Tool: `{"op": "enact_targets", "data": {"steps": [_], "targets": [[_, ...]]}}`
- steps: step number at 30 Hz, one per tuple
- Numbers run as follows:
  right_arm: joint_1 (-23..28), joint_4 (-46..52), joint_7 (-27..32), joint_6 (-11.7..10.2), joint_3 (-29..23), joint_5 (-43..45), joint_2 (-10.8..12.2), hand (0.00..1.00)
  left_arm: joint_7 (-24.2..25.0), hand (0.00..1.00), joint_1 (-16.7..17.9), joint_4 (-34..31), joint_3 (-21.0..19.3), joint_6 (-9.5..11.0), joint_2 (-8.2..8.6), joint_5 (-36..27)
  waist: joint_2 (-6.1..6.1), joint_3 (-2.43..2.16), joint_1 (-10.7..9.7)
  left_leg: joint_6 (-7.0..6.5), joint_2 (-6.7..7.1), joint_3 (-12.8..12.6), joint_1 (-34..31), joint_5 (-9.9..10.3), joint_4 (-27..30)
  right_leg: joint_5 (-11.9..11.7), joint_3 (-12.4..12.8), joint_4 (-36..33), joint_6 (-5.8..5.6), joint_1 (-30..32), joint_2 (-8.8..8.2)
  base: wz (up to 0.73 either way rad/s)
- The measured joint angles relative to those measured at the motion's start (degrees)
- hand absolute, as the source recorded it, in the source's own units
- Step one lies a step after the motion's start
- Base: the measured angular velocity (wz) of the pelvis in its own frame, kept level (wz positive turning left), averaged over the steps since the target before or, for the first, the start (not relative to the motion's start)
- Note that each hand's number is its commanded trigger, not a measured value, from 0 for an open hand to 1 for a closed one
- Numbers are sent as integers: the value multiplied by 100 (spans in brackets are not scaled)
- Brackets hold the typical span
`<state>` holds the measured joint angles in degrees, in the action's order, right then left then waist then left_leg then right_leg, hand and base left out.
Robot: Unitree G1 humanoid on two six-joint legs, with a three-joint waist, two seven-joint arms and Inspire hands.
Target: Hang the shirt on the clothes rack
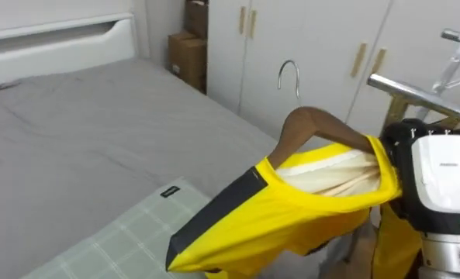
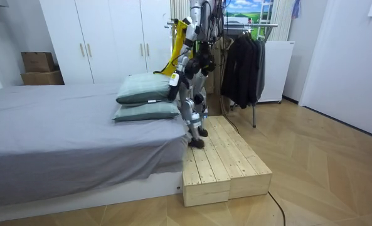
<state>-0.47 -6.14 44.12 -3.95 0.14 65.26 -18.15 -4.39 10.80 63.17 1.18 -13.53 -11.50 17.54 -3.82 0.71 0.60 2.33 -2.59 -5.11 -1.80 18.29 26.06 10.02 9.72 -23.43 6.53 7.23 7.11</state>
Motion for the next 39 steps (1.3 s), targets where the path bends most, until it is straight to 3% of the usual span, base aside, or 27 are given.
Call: {"op": "enact_targets", "data": {"steps": [2, 4, 5, 6, 13, 14, 15, 16, 17, 18, 19, 20, 21, 22, 23, 24, 27, 30, 35, 39], "targets": [[0, -23, 18, 41, -8, -45, -8, 100, 0, 0, 68, 0, -48, -41, 43, 113, 58, -11, -15, -25, 120, 441, -98, -86, -372, -52, 323, 43, -20, 44, 109, -105], [1, -27, 80, 94, -18, -253, -49, 100, 0, 0, 85, 0, -41, -73, 43, 108, 156, -10, -85, -40, 127, 574, -149, -223, -536, -83, 530, 69, -57, 48, 249, -79], [1, -27, 130, 135, -50, -350, -44, 100, 0, 0, 85, 3, -41, -82, 43, 110, 210, 1, -120, -73, 125, 594, -148, -488, -584, -108, 647, 72, -95, 65, 326, -49], [3, -26, 157, 168, -53, -391, -29, 100, 0, 0, 85, 17, -42, -108, 41, 111, 191, -2, -201, -64, 124, 556, -140, -630, -663, -134, 732, 81, -136, 75, 331, -42], [4, -27, 244, 218, -146, -393, -5, 100, 3, 0, 83, 109, 343, -193, 56, 344, 218, 17, -298, -233, 119, 36, -175, -613, -822, -450, 1088, 508, -418, 142, 299, -36], [3, -25, 252, 219, -144, -380, 11, 100, 5, 0, 83, 138, 355, -209, 73, 353, 212, 15, -292, -271, 94, -132, -173, -632, -874, -504, 1146, 585, -477, 190, 326, -68], [-1, -20, 254, 224, -144, -369, 20, 100, 9, 0, 82, 155, 352, -223, 88, 352, 217, 14, -172, -281, 11, -473, -132, -662, -977, -597, 1134, 680, -614, 275, 300, -90], [-18, -21, 251, 226, -143, -359, 31, 100, 10, 0, 85, 176, 353, -223, 98, 352, 226, 20, -69, -304, -32, -658, -90, -681, -1042, -665, 1057, 743, -689, 324, 267, -141], [-57, -32, 251, 239, -139, -291, 102, 100, 11, 0, 101, 280, 354, -236, 125, 349, 249, 31, 117, -297, -181, -1079, 12, -673, -1145, -813, 422, 903, -787, 436, 35, -153], [-63, -56, 251, 243, -131, -290, 211, 100, 25, 0, 112, 413, 353, -258, 147, 334, 303, 65, 191, -254, -308, -1370, 95, -616, -1170, -745, -570, 672, -675, 507, -354, -135], [-38, -63, 255, 245, -128, -295, 285, 100, 41, 0, 135, 439, 354, -295, 152, 333, 339, 104, 180, -231, -356, -1481, 183, -581, -1164, -599, -1107, 310, -586, 522, -577, -77], [21, -70, 261, 286, -129, -323, 394, 100, 92, 0, 185, 438, 359, -417, 149, 335, 335, 102, 127, -190, -375, -1692, 363, -546, -1248, -185, -1690, -349, -654, 456, -1021, -43], [-18, -76, 263, 286, -130, -367, 414, 100, 144, 0, 180, 433, 355, -506, 137, 344, 228, 65, 135, -109, -357, -1908, 465, -506, -1221, 198, -2007, -694, -812, 410, -1413, -40], [-78, -114, 269, 274, -126, -392, 422, 100, 167, 0, 180, 435, 343, -521, 122, 343, 167, 85, 151, -63, -320, -1950, 499, -479, -1140, 296, -2050, -647, -937, 432, -1501, -47], [-195, -226, 264, 263, -123, -418, 412, 100, 233, 0, 184, 436, 264, -535, 121, 356, 146, 84, 154, 44, -278, -1934, 438, -466, -1023, 448, -1880, -524, -877, 435, -1377, -53], [-240, -319, 257, 334, -124, -476, 404, 100, 293, 0, 196, 435, 107, -535, 128, 368, 230, 78, 189, 52, -300, -1692, 401, -476, -1039, 391, -1740, -362, -793, 384, -1184, -55], [-248, -330, 259, 411, -40, -761, 408, 100, 334, 0, 247, 422, -190, -626, 115, 690, 260, 69, 170, 97, -409, -1338, 400, -507, -1086, 187, -1576, -27, -463, 318, -879, -54], [-253, -215, 242, 560, -22, -1035, 409, 100, 409, 0, 204, 361, -204, -640, 114, 1069, 267, 71, 84, 160, -479, -1249, 413, -551, -1140, 88, -1537, 217, -429, 245, -723, -13], [-280, 8, 210, 713, -30, -1060, 362, 100, 514, 0, 172, 190, -192, -768, 117, 1260, 233, 81, 30, 192, -502, -1292, 412, -575, -1168, 41, -1522, 285, -403, 244, -662, -2], [-275, 10, 209, 723, -33, -1125, 253, 100, 514, 0, 203, 94, -143, -888, 108, 1270, 96, 114, -26, 192, -510, -1264, 433, -575, -1113, 46, -1584, 272, -409, 180, -686, 6]]}}
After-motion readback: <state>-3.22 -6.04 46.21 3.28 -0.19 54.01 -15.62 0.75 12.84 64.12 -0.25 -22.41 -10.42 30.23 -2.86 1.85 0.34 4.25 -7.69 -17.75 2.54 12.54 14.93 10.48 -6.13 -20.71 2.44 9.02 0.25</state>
